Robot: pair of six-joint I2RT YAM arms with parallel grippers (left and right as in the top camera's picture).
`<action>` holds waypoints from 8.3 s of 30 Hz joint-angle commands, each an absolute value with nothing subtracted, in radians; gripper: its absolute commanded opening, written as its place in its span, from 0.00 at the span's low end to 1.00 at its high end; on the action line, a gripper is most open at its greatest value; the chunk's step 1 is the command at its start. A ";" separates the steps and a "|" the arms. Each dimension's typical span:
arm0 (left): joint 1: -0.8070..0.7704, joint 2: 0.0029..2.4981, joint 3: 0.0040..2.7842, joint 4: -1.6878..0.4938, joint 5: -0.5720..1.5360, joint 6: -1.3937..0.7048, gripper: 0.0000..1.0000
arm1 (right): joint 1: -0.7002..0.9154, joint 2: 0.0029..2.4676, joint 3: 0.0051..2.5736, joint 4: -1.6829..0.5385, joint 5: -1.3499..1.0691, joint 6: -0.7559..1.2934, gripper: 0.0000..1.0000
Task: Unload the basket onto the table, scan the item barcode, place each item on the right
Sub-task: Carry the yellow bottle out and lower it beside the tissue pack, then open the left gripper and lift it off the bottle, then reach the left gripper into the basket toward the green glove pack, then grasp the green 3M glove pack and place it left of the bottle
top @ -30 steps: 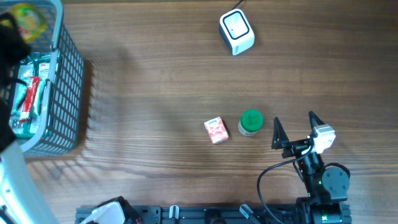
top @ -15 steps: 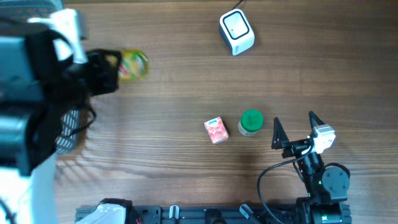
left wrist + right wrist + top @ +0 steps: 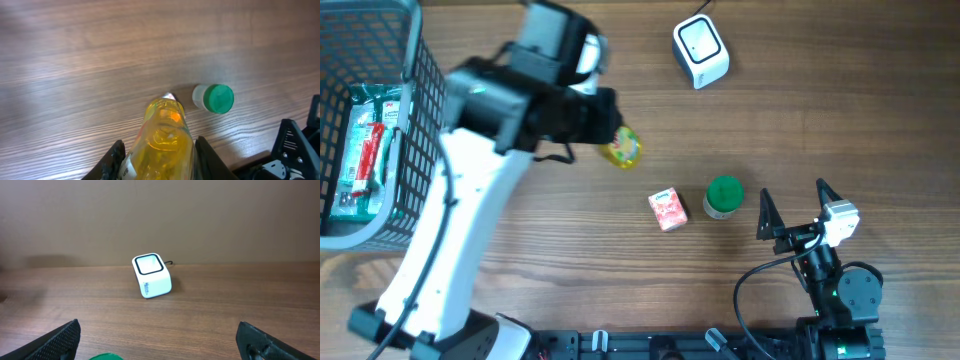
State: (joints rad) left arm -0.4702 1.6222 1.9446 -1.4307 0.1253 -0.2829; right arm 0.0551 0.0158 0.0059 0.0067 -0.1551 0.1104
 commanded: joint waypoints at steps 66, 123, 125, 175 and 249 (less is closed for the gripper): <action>-0.620 1.678 1.270 -0.801 -0.184 -0.397 0.14 | 0.052 0.014 0.005 0.010 -0.147 0.105 1.00; -0.619 1.620 1.393 -0.827 -0.143 -0.297 1.00 | 0.052 0.014 0.005 0.010 -0.147 0.105 0.99; -0.619 1.606 1.418 -0.836 -0.143 -0.291 1.00 | 0.052 0.014 0.005 0.010 -0.147 0.105 1.00; 0.667 2.087 1.982 -1.045 -0.019 0.446 1.00 | 0.052 0.014 0.005 0.010 -0.147 0.105 1.00; 0.491 1.549 1.789 -0.694 0.025 0.516 0.10 | 0.052 0.014 0.005 0.010 -0.147 0.105 1.00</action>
State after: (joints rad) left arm 0.5190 1.7329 1.7702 -0.7403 0.0097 0.5446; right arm 0.0551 0.0158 0.0063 0.0067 -0.1551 0.1104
